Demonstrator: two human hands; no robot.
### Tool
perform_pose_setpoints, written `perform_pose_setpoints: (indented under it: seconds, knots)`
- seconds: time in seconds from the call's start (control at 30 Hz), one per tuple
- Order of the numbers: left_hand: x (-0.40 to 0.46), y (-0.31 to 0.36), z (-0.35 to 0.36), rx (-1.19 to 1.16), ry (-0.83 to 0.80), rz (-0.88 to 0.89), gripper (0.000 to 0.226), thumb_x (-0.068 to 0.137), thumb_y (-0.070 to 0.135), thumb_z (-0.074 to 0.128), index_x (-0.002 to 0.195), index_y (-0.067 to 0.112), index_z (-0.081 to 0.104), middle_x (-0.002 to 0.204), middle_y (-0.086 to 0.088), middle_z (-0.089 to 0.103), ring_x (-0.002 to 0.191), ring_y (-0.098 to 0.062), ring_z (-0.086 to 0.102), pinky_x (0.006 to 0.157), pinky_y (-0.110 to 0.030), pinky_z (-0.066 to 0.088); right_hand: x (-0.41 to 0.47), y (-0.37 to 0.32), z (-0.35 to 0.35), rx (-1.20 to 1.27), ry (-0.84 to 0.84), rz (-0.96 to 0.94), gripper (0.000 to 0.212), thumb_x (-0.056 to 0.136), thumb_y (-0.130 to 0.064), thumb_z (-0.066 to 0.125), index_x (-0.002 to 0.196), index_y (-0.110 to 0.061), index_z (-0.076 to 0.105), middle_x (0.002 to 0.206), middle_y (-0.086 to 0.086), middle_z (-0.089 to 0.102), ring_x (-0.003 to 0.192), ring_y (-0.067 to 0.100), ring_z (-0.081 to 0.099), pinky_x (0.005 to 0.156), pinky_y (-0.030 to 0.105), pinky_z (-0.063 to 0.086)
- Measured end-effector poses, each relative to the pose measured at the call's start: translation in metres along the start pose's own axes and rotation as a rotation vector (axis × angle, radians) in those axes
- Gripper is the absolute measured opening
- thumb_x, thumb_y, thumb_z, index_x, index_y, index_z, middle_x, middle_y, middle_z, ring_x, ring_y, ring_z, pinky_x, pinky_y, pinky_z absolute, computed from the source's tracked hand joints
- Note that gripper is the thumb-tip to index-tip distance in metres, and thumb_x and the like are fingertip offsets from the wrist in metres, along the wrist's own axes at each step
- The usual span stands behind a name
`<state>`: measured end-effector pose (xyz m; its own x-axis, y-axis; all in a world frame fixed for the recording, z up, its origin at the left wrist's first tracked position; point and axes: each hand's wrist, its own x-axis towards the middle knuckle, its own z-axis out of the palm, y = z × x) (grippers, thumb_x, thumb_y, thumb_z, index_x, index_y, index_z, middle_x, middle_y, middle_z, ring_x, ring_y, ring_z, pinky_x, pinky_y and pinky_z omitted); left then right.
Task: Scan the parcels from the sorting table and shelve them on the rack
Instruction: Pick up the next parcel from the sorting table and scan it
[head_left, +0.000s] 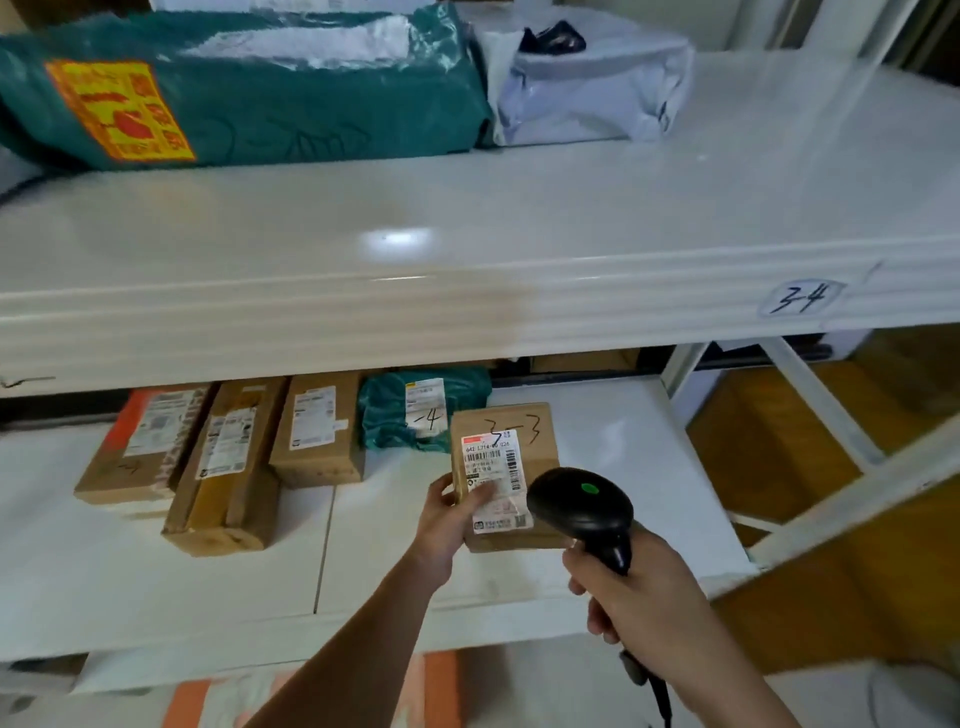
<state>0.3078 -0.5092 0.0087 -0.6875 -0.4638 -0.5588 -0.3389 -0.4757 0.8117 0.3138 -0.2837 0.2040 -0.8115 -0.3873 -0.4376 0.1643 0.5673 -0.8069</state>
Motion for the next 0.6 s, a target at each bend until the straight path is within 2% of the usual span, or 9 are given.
perform_pose_setpoints:
  seconds: [0.17, 0.3, 0.4, 0.47, 0.6]
  knots:
    - [0.018, -0.008, 0.035, -0.057, -0.021, -0.032, 0.083, 0.067, 0.027, 0.094, 0.138, 0.016, 0.052, 0.119, -0.013, 0.077, 0.094, -0.027, 0.080, 0.080, -0.041, 0.064, 0.017, 0.021, -0.032, -0.002, 0.016, 0.035, 0.009, 0.092, -0.019, 0.064, 0.090, -0.011, 0.063, 0.073, 0.007, 0.071, 0.046, 0.014, 0.062, 0.053, 0.027, 0.051]
    - [0.037, -0.020, 0.049, -0.075, 0.011, -0.068, 0.076, 0.077, 0.024, 0.092, 0.141, 0.017, 0.051, 0.115, -0.012, 0.079, 0.093, -0.026, 0.081, 0.085, -0.045, 0.064, 0.037, 0.036, -0.045, 0.015, 0.014, 0.031, 0.005, 0.091, -0.016, 0.066, 0.090, -0.012, 0.063, 0.074, 0.008, 0.073, 0.045, 0.019, 0.061, 0.051, 0.029, 0.050]
    - [0.045, -0.028, 0.056, -0.076, 0.032, -0.089, 0.070, 0.080, 0.026, 0.091, 0.137, 0.020, 0.051, 0.110, -0.010, 0.081, 0.085, -0.022, 0.081, 0.069, -0.035, 0.061, 0.048, 0.042, -0.048, 0.021, 0.005, 0.043, 0.004, 0.090, -0.016, 0.066, 0.090, -0.013, 0.063, 0.074, 0.008, 0.073, 0.045, 0.020, 0.061, 0.050, 0.029, 0.051]
    - [0.051, -0.036, 0.059, -0.061, 0.033, -0.097, 0.077, 0.076, 0.027, 0.094, 0.140, 0.018, 0.052, 0.107, -0.009, 0.082, 0.088, -0.025, 0.081, 0.074, -0.039, 0.063, 0.055, 0.044, -0.049, 0.016, -0.008, 0.042, 0.004, 0.090, -0.017, 0.066, 0.089, -0.015, 0.063, 0.074, 0.008, 0.073, 0.045, 0.019, 0.060, 0.049, 0.029, 0.049]
    - [0.056, -0.049, 0.066, -0.005, 0.045, -0.090, 0.090, 0.068, 0.032, 0.098, 0.145, 0.018, 0.053, 0.108, -0.009, 0.081, 0.092, -0.028, 0.081, 0.094, -0.049, 0.063, 0.065, 0.046, -0.053, 0.028, -0.050, 0.041, 0.004, 0.090, -0.017, 0.065, 0.090, -0.019, 0.063, 0.073, 0.008, 0.073, 0.045, 0.019, 0.060, 0.049, 0.029, 0.048]
